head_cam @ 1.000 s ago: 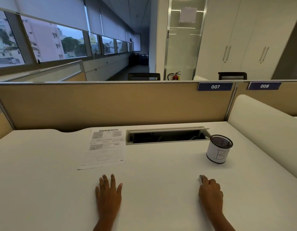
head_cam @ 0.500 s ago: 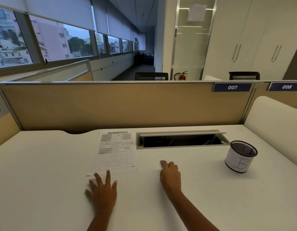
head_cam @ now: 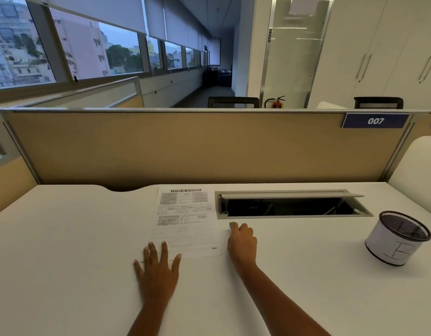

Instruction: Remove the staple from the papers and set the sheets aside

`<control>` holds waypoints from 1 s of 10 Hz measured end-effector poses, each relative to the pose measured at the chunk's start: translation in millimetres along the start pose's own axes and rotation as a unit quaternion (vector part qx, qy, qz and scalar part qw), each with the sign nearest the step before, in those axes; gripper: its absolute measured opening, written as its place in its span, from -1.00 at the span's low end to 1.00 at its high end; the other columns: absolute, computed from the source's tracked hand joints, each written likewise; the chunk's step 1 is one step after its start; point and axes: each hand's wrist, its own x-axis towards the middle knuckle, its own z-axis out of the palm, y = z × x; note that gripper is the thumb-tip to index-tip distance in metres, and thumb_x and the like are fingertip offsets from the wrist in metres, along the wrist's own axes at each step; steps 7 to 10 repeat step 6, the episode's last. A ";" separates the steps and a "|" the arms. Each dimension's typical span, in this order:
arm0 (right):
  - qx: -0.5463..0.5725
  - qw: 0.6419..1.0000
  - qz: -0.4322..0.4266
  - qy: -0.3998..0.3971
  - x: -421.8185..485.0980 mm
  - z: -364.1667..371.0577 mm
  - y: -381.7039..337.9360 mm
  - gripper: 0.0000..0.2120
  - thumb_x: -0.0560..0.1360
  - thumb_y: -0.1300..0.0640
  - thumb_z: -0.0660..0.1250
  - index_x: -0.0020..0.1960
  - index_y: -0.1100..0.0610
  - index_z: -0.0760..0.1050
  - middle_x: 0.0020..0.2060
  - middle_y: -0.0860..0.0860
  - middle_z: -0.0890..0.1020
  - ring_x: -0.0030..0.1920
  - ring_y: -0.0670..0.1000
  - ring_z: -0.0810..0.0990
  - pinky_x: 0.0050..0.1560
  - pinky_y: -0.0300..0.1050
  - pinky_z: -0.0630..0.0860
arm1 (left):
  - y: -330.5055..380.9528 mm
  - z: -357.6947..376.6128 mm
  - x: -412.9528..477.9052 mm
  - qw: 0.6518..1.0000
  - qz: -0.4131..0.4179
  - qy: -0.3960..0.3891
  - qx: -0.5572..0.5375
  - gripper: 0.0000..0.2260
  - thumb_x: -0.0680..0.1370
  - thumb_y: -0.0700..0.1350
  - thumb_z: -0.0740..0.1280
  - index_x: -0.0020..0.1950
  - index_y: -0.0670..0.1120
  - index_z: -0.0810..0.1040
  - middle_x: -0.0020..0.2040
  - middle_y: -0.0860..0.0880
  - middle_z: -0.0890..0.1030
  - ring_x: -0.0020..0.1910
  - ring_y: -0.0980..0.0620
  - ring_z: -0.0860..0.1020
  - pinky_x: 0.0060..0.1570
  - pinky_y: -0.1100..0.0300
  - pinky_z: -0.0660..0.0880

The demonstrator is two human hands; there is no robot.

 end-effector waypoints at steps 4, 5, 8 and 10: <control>-0.002 1.000 0.021 -0.006 1.5 7.1 -0.3 -0.59 0.56 0.24 0.11 0.41 0.15 0.18 0.28 0.15 0.41 0.25 0.12 0.39 0.23 -0.03 0.40 | -8.5 -1.6 6.3 0.999 0.019 0.010 0.029 0.12 0.11 0.38 -0.65 0.41 -0.11 0.17 0.44 -0.28 0.19 0.43 -0.22 0.17 0.40 -0.18 0.05; 0.002 1.000 0.022 -0.013 2.3 7.7 0.0 -0.58 0.57 0.21 0.11 0.41 0.15 0.17 0.30 0.14 0.40 0.26 0.13 0.38 0.24 -0.03 0.38 | -9.2 -2.4 6.9 1.000 0.014 0.011 0.024 0.11 0.12 0.38 -0.64 0.41 -0.11 0.17 0.45 -0.28 0.19 0.44 -0.22 0.16 0.40 -0.19 0.05; 0.022 1.000 0.015 -0.005 -1.5 2.9 1.1 -0.61 0.59 0.12 0.06 0.40 0.11 0.17 0.29 0.14 0.40 0.26 0.12 0.39 0.23 -0.02 0.39 | -4.5 -5.1 1.9 0.999 0.018 0.037 0.020 -0.05 0.34 0.33 -0.49 0.32 -0.20 0.33 0.34 -0.37 0.35 0.32 -0.35 0.32 0.27 -0.32 0.21; 0.022 1.000 0.015 -0.005 -1.5 2.9 1.1 -0.61 0.59 0.12 0.06 0.40 0.11 0.17 0.29 0.14 0.40 0.26 0.12 0.39 0.23 -0.02 0.39 | -4.5 -5.1 1.9 0.999 0.018 0.037 0.020 -0.05 0.34 0.33 -0.49 0.32 -0.20 0.33 0.34 -0.37 0.35 0.32 -0.35 0.32 0.27 -0.32 0.21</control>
